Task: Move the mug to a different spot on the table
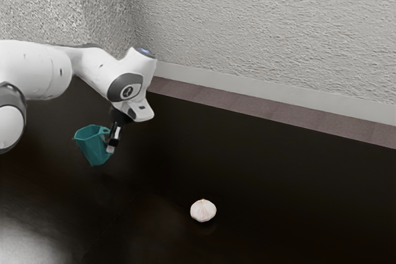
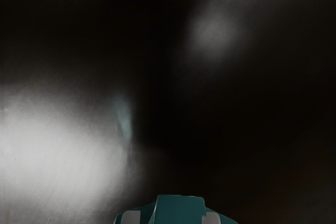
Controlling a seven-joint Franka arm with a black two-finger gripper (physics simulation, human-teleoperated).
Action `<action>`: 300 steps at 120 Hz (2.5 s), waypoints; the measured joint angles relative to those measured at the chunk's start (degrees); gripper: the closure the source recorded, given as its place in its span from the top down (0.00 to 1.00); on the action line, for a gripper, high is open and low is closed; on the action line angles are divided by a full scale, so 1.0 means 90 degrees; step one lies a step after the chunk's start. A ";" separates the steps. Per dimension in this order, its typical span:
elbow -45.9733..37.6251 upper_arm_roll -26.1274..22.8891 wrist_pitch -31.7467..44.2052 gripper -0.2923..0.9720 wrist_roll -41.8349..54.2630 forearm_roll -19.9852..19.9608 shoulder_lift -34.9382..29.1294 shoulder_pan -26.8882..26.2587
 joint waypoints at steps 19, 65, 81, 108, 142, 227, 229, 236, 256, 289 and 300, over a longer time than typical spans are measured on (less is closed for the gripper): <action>0.0024 0.0005 -0.0020 0.18 -0.0071 0.0047 -0.0101 -0.0590; 0.0319 0.0016 -0.0007 0.16 -0.0286 0.0040 0.0451 -0.1433; 0.0452 0.0017 0.0004 0.15 -0.0361 0.0047 0.0712 -0.1497; 0.0481 0.0008 0.0009 0.16 -0.0461 0.0008 0.0923 -0.1693; 0.0484 0.0003 0.0002 0.23 -0.0573 0.0021 0.1188 -0.1706; 0.0715 -0.0180 -0.0151 0.75 -0.0636 -0.0703 0.0595 -0.1719; 0.0680 -0.0211 -0.0151 0.75 -0.0625 -0.0772 0.0471 -0.1715; 0.0439 -0.0267 -0.0160 0.76 -0.0570 -0.1096 -0.0088 -0.1683; -0.0003 -0.0293 -0.0445 0.76 -0.0423 -0.1895 -0.1563 -0.1378; 0.0020 -0.0261 -0.0818 0.77 -0.0250 -0.2254 -0.2763 -0.0874; 0.0034 -0.0260 -0.0879 0.77 -0.0207 -0.2271 -0.2911 -0.0838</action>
